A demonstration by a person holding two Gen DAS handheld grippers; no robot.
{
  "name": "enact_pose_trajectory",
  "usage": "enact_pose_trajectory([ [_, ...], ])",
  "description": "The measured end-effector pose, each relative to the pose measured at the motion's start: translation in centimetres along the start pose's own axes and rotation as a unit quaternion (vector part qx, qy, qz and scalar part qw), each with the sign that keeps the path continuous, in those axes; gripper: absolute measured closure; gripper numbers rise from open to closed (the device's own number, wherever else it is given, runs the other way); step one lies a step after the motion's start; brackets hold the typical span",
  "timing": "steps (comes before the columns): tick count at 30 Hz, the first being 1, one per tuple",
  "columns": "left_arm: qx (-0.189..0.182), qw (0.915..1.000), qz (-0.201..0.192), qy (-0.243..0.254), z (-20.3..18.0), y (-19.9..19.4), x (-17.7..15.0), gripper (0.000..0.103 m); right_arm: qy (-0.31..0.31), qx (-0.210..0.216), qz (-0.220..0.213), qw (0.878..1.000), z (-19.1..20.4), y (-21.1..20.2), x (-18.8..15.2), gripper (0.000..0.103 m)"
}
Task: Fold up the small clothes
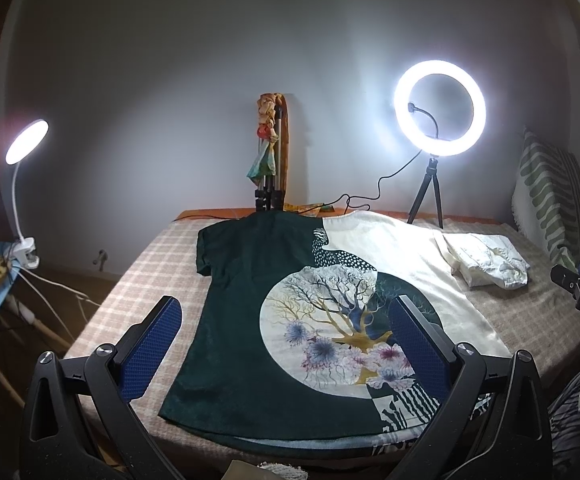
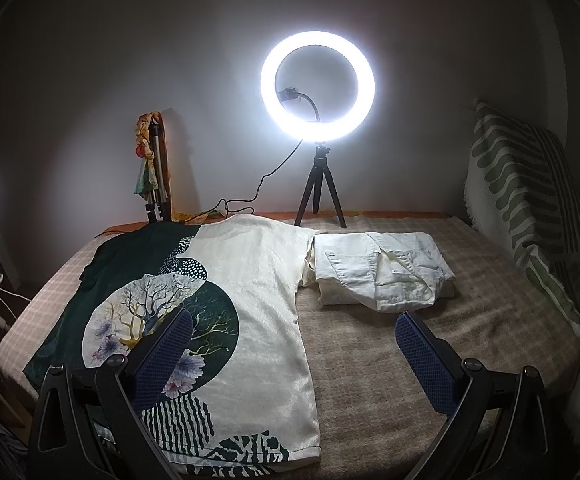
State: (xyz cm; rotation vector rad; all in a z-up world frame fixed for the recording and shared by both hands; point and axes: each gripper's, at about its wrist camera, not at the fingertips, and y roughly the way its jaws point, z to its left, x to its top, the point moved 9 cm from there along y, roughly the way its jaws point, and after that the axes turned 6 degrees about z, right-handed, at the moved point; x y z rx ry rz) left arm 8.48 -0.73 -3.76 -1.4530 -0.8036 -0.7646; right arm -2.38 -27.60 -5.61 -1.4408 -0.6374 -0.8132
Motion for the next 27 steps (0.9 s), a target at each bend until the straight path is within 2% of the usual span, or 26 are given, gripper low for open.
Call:
enact_pose_trajectory([
  [15,0.005,0.9998,0.006,-0.018,1.6,0.9,-0.3,0.0,-0.01,0.016,0.002,1.0,2.3,1.5,1.1,0.0],
  [19,0.004,0.9995,0.023,-0.02,2.6,2.0,-1.0,0.0,-0.017,0.03,0.004,0.999,3.8,2.2,2.0,0.0],
  [22,-0.022,0.9984,0.051,-0.011,3.1,3.2,-1.7,0.0,-0.029,0.043,-0.001,0.999,5.2,2.8,3.0,0.0],
  [27,-0.01,0.9977,0.067,-0.001,5.9,4.6,-2.2,0.0,-0.053,0.087,0.002,0.995,8.4,4.2,4.8,0.0],
])
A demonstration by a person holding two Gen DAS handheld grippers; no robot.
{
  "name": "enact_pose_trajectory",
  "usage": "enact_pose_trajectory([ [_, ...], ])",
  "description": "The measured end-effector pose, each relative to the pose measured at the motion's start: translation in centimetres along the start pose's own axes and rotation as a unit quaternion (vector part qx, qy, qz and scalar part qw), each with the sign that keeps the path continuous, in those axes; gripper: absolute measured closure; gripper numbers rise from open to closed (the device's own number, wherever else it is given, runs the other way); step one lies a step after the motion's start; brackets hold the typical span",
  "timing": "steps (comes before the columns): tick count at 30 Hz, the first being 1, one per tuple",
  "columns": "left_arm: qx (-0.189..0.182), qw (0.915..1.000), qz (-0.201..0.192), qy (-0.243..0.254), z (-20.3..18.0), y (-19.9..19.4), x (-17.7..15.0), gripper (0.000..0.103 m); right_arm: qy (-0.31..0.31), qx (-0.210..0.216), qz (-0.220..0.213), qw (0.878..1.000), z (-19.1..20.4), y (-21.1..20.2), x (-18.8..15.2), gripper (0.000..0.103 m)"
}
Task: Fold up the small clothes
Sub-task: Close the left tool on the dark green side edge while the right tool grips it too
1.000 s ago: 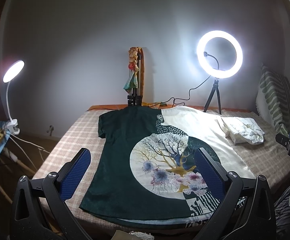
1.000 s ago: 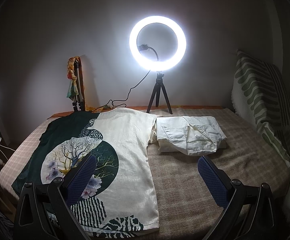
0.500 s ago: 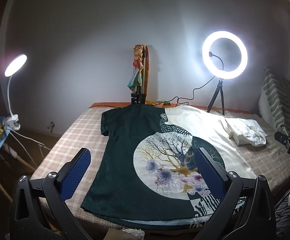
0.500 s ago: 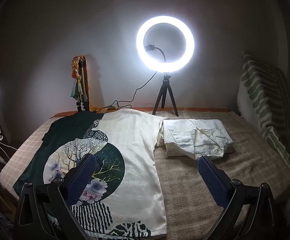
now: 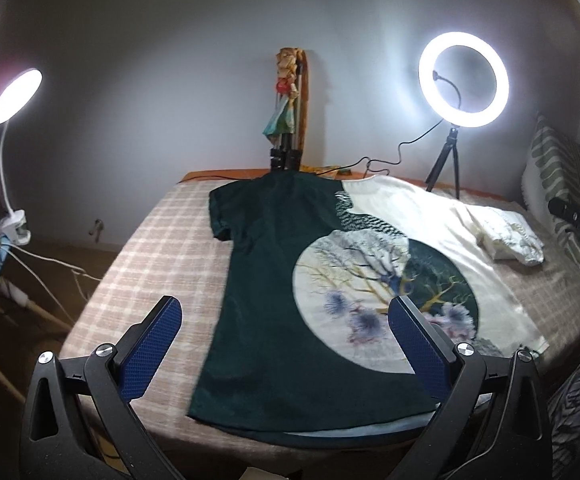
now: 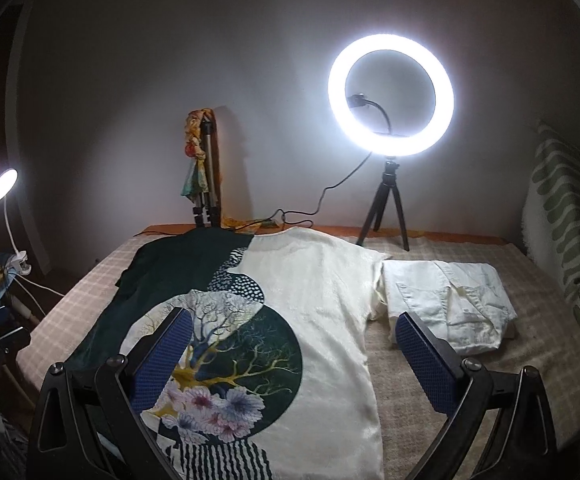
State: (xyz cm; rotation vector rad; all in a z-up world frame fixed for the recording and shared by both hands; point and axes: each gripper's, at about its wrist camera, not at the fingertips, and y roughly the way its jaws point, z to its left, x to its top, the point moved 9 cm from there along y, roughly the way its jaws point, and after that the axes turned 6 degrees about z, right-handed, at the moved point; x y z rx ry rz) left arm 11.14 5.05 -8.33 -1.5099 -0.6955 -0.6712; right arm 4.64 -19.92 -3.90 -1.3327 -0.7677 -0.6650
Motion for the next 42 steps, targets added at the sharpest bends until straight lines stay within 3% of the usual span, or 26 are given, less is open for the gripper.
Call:
enact_pose_trajectory([
  [6,-0.008,0.9988,0.048,0.0,2.6,2.7,-1.5,0.015,-0.025,0.049,0.013,0.998,4.3,3.8,2.9,0.0],
  [10,-0.022,0.9957,0.09,-0.012,3.8,4.6,-3.5,0.018,-0.034,0.092,0.027,0.995,7.8,6.6,5.2,0.0],
  [16,-0.036,0.9909,0.125,-0.035,5.3,6.3,-5.5,0.026,-0.07,0.149,0.019,0.986,14.0,9.9,9.0,0.0],
  [20,-0.042,0.9877,0.14,-0.054,6.2,7.2,-6.4,0.032,-0.077,0.175,0.041,0.981,17.5,13.0,10.5,0.0],
  [30,-0.085,0.9746,0.178,-0.106,7.1,9.1,-8.1,0.045,-0.093,0.199,0.14,0.965,25.4,22.6,10.7,0.001],
  [34,-0.083,0.9742,0.183,-0.103,7.0,9.6,-8.2,0.048,-0.089,0.207,0.181,0.957,28.5,26.7,10.2,0.004],
  [37,-0.085,0.9719,0.193,-0.104,6.9,10.0,-8.7,0.049,-0.088,0.21,0.205,0.952,30.6,29.8,9.6,0.013],
  [39,-0.084,0.9718,0.196,-0.101,6.9,10.1,-8.9,0.05,-0.086,0.208,0.221,0.949,31.9,31.9,9.3,0.025],
  [42,-0.063,0.9764,0.189,-0.085,7.2,10.1,-8.9,0.052,-0.081,0.208,0.242,0.944,33.8,34.8,8.7,0.027],
])
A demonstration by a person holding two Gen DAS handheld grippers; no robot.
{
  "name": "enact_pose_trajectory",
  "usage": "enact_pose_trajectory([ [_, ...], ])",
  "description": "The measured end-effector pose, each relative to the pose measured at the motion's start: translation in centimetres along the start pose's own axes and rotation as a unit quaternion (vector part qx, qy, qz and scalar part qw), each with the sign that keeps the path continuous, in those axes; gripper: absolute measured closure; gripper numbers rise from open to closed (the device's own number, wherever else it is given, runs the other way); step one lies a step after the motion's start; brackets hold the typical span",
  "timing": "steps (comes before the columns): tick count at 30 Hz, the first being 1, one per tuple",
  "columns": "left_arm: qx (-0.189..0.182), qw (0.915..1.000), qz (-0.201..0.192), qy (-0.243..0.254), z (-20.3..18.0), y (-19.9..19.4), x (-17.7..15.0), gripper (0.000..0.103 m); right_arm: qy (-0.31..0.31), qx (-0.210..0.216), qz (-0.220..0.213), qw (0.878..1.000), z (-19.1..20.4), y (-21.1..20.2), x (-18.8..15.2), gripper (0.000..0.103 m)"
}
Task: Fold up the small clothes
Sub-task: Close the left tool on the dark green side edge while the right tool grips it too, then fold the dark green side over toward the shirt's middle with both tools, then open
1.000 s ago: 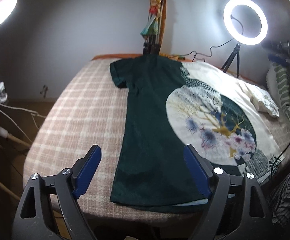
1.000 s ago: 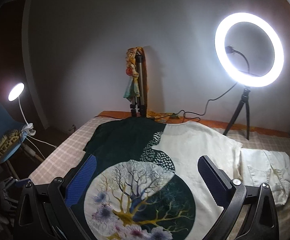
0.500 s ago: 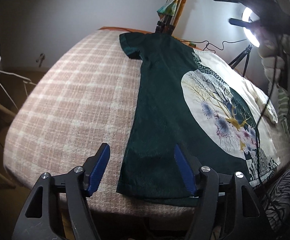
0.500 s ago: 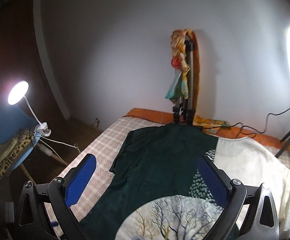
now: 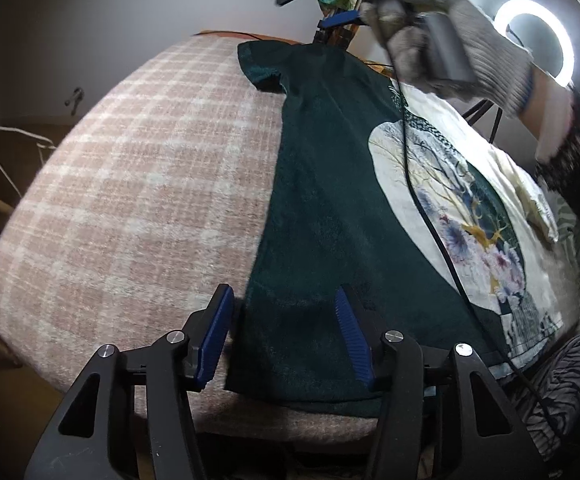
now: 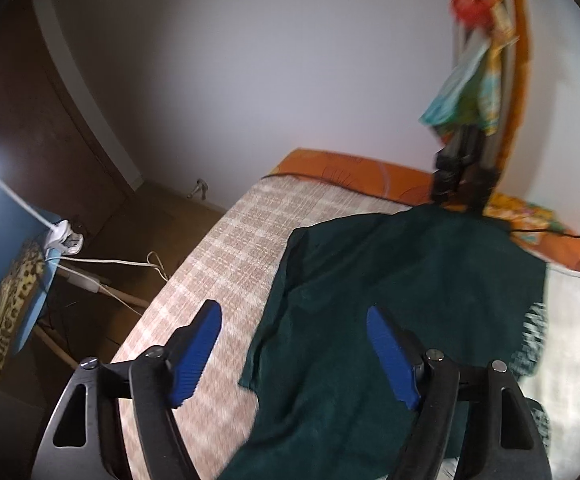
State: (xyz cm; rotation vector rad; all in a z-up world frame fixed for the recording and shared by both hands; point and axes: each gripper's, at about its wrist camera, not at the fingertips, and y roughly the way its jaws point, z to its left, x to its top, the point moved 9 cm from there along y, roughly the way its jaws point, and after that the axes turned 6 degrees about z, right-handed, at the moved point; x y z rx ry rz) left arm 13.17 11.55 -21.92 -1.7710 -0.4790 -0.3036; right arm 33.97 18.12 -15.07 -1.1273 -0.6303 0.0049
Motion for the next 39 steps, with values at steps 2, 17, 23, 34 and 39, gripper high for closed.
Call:
enact_pose_trajectory([
  [2,0.015,0.9998,-0.009,-0.001,0.5,-0.3,0.3,0.052,-0.004,0.0,0.017,1.0,0.6,2.2,0.7,0.03],
  [17,0.053,0.9982,-0.004,0.029,0.7,0.5,0.1,0.054,-0.047,-0.107,0.073,0.99,0.9,11.9,4.3,0.034],
  [23,0.049,0.9986,-0.011,0.015,1.3,0.5,0.6,0.083,-0.052,-0.126,0.102,0.985,0.1,13.6,4.3,0.034],
  [34,-0.03,0.9995,-0.005,0.007,-0.6,0.7,0.6,0.101,-0.036,-0.118,0.089,0.988,-2.2,11.1,4.7,0.098],
  [39,-0.061,0.9978,-0.026,0.005,-1.6,-0.3,1.1,0.102,-0.024,-0.115,0.057,0.992,-4.2,7.3,5.0,0.1],
])
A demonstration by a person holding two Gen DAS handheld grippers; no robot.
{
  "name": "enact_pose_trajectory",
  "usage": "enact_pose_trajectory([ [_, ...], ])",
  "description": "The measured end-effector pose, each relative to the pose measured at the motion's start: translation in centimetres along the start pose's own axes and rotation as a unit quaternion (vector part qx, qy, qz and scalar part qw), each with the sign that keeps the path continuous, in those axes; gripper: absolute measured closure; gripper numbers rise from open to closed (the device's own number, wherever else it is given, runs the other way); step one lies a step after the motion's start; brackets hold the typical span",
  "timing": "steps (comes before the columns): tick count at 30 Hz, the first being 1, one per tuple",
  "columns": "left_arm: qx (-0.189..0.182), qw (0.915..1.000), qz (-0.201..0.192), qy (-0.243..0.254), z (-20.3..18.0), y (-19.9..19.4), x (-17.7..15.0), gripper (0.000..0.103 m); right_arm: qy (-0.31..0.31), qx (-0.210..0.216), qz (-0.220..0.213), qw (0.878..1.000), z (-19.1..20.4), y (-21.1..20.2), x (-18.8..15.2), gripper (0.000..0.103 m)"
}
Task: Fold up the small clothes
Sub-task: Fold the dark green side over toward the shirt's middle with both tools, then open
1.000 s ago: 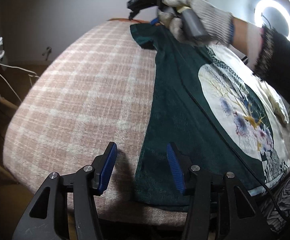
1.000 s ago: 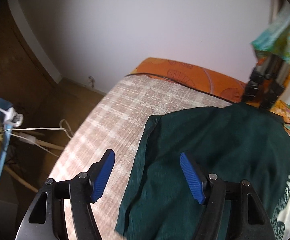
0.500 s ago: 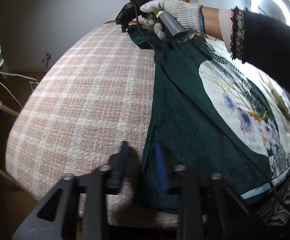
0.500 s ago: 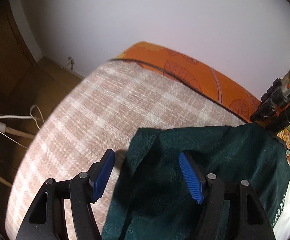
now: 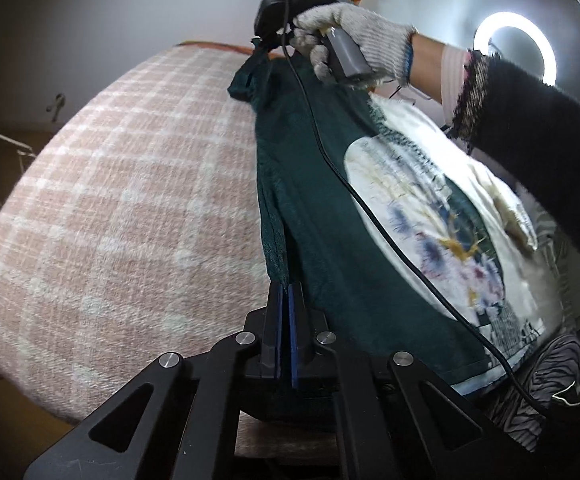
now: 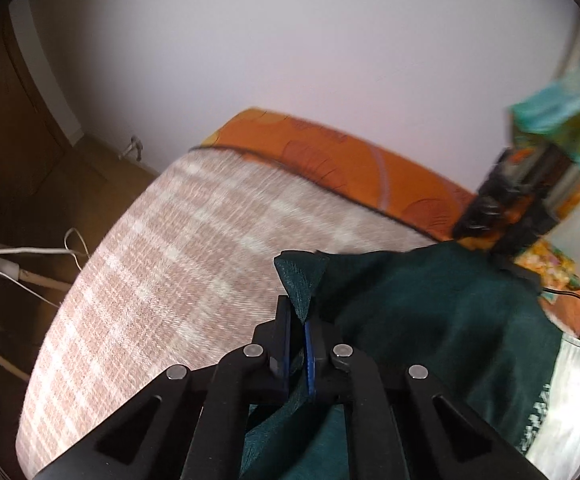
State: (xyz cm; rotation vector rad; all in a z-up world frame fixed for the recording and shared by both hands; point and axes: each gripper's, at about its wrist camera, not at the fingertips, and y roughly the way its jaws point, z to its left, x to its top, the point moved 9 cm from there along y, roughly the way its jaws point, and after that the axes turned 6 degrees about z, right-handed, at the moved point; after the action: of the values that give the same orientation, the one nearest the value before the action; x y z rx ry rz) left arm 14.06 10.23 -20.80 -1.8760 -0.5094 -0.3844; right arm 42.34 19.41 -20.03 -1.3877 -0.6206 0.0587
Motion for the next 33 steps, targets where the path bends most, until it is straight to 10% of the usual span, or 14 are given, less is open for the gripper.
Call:
enact_pose_trajectory([
  [15,-0.067,0.9927,0.003,0.1,-9.1,0.7,0.1,0.102,0.049,-0.038,-0.079,0.995,-10.9,-9.5,-4.4,0.101],
  [33,-0.086,0.9775,0.05,0.186,-15.6,3.9,-2.1,0.102,0.075,-0.085,-0.037,0.993,-18.8,-5.1,-10.2,0.101],
])
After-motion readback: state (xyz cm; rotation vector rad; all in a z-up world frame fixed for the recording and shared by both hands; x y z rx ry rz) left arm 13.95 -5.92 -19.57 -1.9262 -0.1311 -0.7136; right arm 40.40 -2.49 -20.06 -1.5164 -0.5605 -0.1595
